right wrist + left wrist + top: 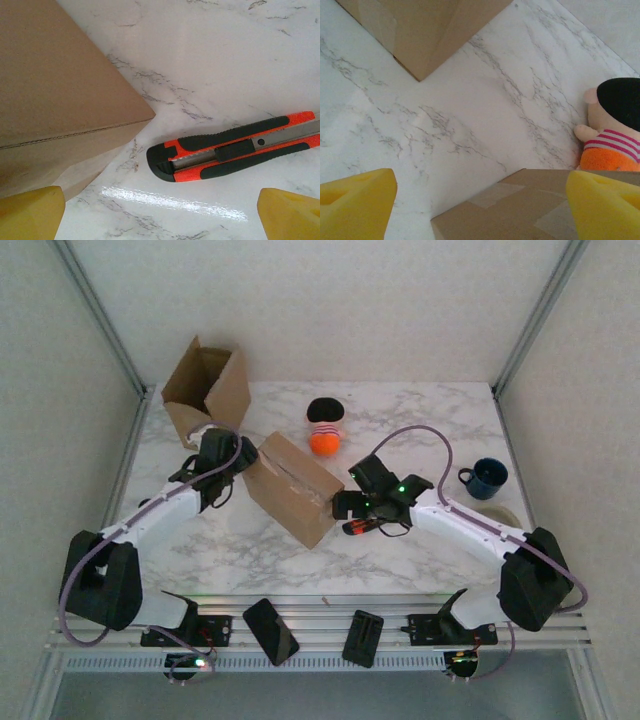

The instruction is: Unpack the express box

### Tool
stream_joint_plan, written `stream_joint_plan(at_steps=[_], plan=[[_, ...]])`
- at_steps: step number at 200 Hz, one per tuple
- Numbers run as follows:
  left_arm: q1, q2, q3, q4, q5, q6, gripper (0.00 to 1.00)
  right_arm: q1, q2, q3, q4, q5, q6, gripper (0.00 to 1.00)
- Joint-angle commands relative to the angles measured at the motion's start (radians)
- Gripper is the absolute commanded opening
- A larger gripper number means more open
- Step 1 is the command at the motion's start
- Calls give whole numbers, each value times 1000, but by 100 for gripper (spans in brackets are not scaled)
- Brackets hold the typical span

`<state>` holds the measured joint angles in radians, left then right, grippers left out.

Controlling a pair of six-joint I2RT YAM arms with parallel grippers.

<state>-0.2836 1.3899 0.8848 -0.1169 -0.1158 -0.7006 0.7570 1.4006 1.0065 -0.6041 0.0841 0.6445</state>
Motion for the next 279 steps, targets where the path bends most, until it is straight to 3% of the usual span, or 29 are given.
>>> stream_joint_plan(at_steps=[1, 33, 70, 106, 146, 177, 212, 279], plan=[[-17, -15, -19, -71, 35, 3, 87, -1, 50, 45, 94, -46, 32, 99], [-17, 5, -3, -51, 50, 15, 88, -1, 99, 85, 80, -45, 42, 99], [-17, 13, 31, -55, 59, 25, 92, -1, 49, 105, -72, 89, 88, 99], [-17, -11, 95, -103, 22, 53, 99, -4, 1, 30, -153, 114, 300, 99], [-5, -46, 165, -156, -56, 97, 100, -5, 5, -49, -86, 85, 486, 99], [7, -97, 164, -157, -70, 115, 100, -4, 53, -20, -70, 113, 565, 99], [8, -151, 137, -164, -6, 119, 100, -6, 154, 7, -87, 112, 647, 99], [7, -200, 135, -197, 35, 144, 100, -31, 328, 58, -27, 46, 658, 99]])
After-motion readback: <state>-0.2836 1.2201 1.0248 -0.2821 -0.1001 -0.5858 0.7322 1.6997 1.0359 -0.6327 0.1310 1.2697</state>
